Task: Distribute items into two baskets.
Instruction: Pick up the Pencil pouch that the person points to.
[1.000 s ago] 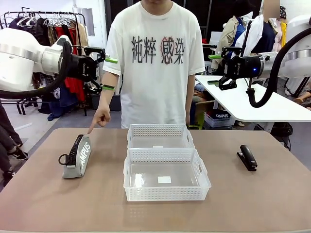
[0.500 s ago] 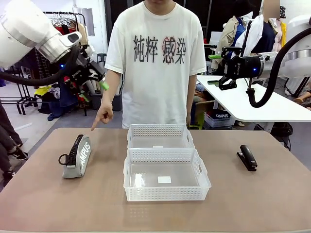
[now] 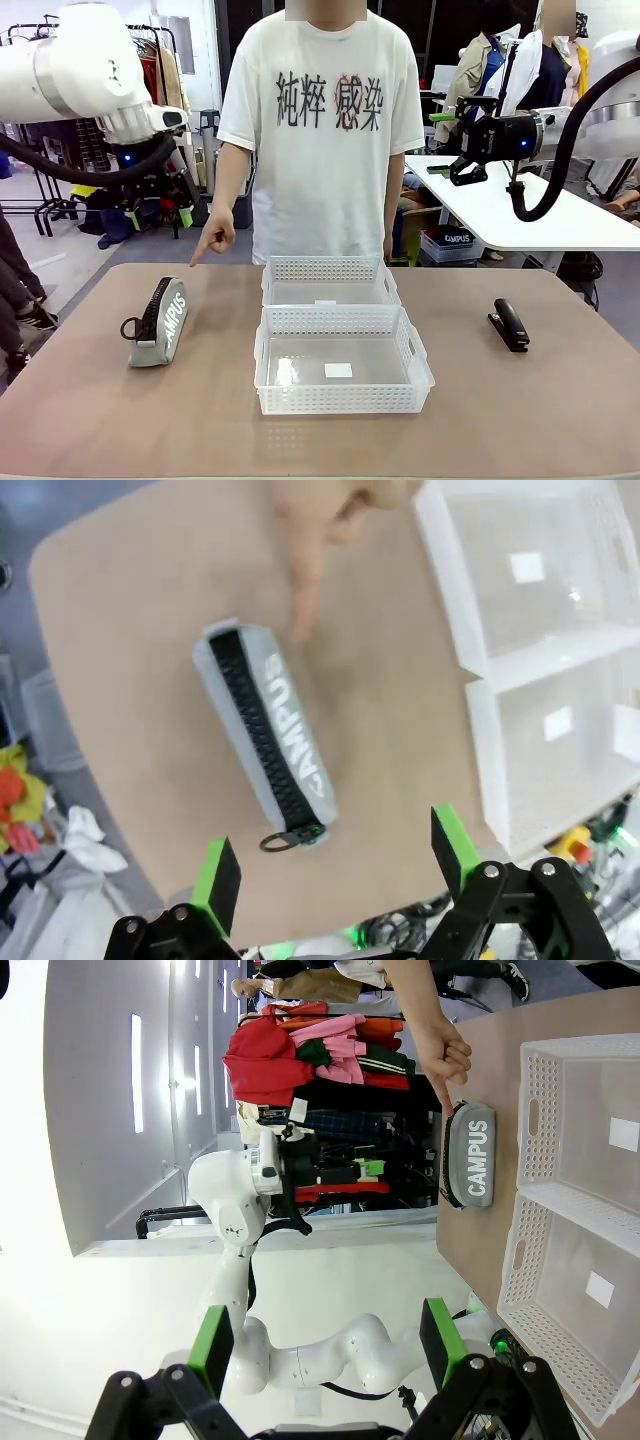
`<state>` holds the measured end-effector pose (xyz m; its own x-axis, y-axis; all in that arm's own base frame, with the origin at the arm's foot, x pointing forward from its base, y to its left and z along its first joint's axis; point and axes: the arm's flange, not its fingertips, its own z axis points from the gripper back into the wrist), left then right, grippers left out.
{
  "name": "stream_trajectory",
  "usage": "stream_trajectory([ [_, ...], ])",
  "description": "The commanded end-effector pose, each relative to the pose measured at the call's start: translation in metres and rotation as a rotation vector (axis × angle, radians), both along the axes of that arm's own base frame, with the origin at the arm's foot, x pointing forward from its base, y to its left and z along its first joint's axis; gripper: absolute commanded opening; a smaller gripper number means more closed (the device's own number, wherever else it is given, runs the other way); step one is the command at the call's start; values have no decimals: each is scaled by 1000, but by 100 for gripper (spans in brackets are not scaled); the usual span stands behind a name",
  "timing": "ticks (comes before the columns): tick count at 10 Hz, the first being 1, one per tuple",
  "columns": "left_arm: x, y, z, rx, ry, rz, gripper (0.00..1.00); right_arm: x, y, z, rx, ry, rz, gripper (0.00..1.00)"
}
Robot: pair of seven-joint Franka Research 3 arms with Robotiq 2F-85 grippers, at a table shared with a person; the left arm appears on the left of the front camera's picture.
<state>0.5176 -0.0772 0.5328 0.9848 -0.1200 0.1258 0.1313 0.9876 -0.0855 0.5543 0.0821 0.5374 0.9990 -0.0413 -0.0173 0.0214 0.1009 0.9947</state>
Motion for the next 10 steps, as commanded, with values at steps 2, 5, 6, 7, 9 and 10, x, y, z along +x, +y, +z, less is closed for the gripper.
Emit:
stream_trajectory([
  [2, -7, -5, -22, -15, -69, 55, 100, -1, 1, 4, -2, -7, -8, 100],
  [5, -1, -2, -9, 22, -2, 30, 100, -1, 1, 4, -2, -7, -8, 100],
  [6, -1, -2, -9, 22, -2, 30, 100, -1, 1, 4, -2, -7, -8, 100],
  [7, -1, -5, -15, 19, -11, 37, 100, -1, 1, 4, -2, -7, -8, 100],
  [9, -10, -18, -50, 114, 14, 55, 100, -1, 1, 4, -2, -7, -8, 100],
  [10, -10, -16, -65, 128, 33, 81, 100, -1, 1, 4, -2, -7, -8, 100],
])
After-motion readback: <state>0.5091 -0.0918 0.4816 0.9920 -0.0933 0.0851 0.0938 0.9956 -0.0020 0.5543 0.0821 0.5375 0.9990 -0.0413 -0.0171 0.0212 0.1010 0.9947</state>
